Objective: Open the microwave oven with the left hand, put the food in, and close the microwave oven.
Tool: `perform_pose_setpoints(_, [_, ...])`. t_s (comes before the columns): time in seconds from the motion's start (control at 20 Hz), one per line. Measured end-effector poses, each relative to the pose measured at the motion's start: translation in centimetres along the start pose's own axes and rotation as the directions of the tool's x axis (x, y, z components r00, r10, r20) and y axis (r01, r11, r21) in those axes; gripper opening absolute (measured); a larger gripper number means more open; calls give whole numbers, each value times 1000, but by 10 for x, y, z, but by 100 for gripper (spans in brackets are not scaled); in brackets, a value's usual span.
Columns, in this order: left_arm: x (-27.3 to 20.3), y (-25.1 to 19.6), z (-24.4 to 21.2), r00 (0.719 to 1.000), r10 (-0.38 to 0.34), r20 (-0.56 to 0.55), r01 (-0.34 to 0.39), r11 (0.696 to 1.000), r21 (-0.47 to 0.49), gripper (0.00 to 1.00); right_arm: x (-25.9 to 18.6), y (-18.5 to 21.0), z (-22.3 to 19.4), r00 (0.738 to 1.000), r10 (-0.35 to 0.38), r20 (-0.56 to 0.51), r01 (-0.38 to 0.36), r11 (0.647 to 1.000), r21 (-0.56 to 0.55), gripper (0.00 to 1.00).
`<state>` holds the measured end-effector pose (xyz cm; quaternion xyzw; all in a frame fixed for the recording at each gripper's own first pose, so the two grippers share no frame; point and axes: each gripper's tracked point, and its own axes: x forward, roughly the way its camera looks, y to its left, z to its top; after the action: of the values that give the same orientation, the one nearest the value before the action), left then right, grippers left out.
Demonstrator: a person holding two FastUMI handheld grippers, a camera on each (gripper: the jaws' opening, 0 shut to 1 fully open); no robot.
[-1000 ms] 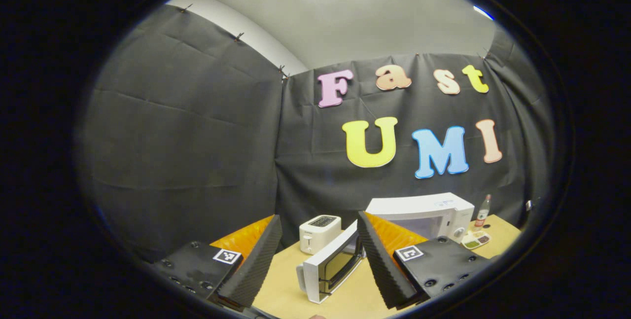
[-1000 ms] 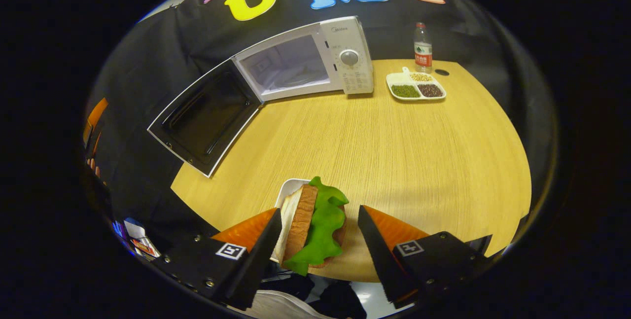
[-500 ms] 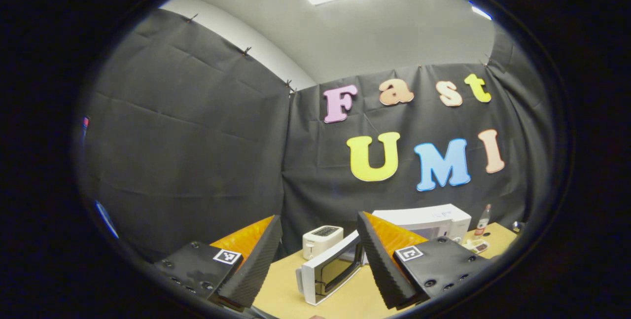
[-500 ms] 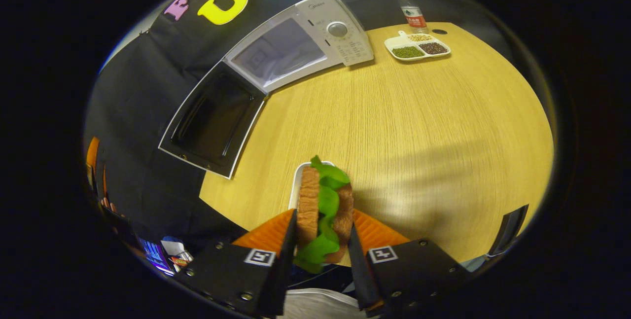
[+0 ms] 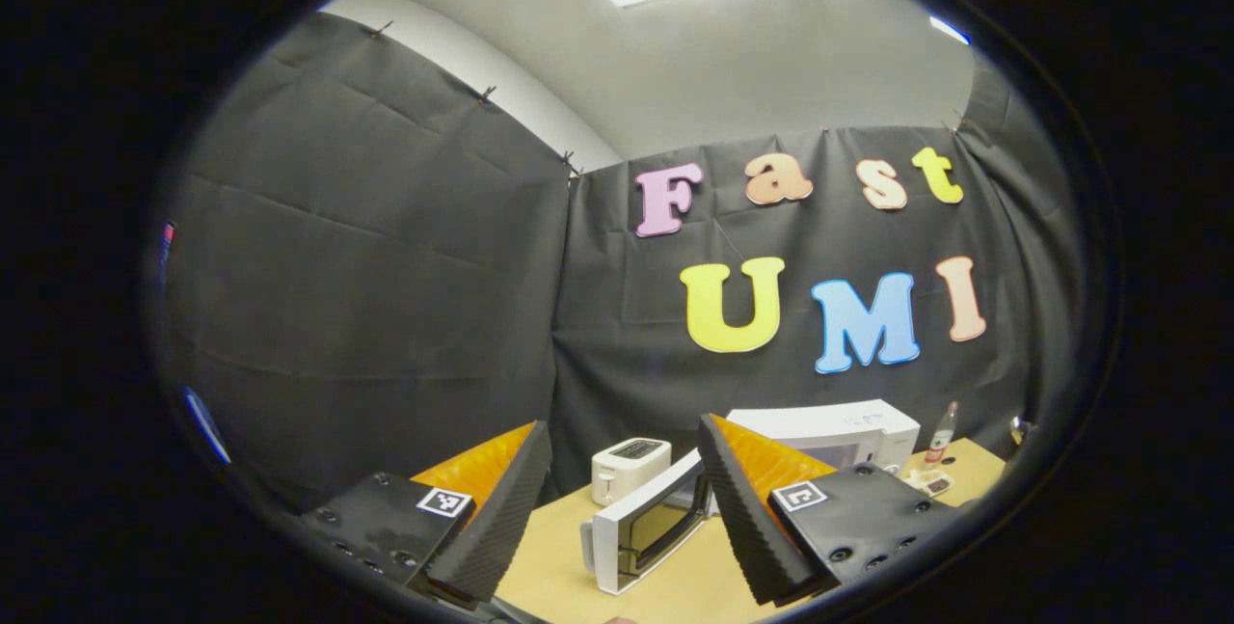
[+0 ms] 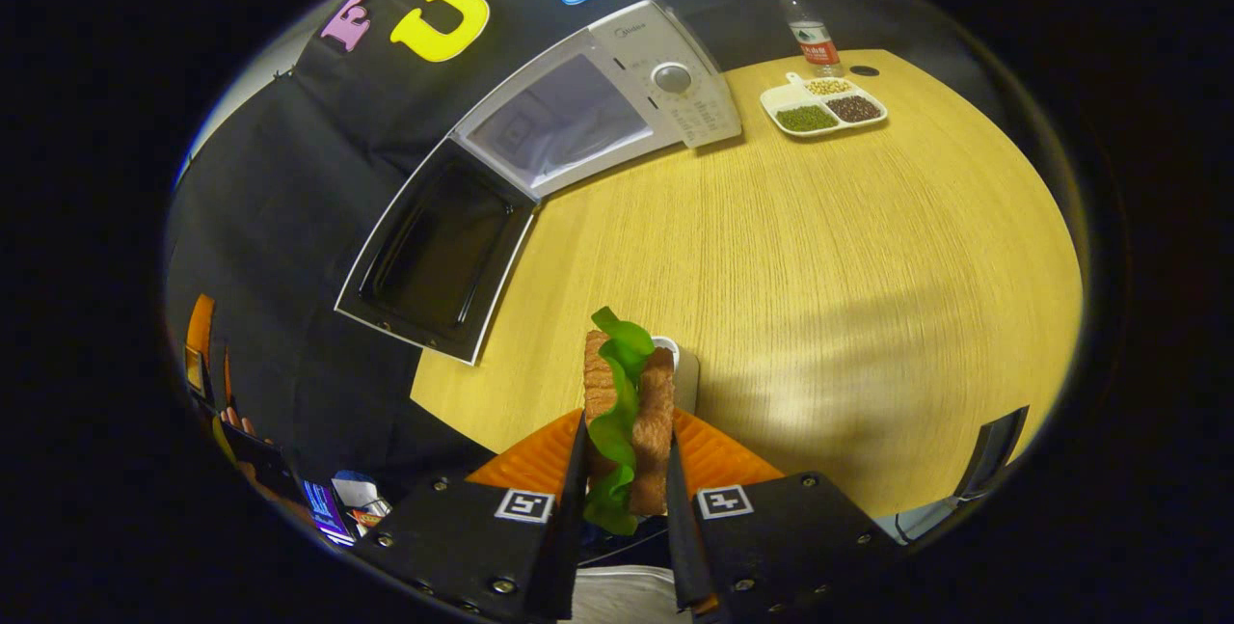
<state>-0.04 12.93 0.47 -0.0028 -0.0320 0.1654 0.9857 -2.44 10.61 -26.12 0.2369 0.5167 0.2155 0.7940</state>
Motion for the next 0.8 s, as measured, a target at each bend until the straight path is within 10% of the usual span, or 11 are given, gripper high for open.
perform_pose_setpoints(0.8, [116,28,-10,997,-77,9,77,997,-15,100,54,88,132,961,31,274,-30,1000,-5,39])
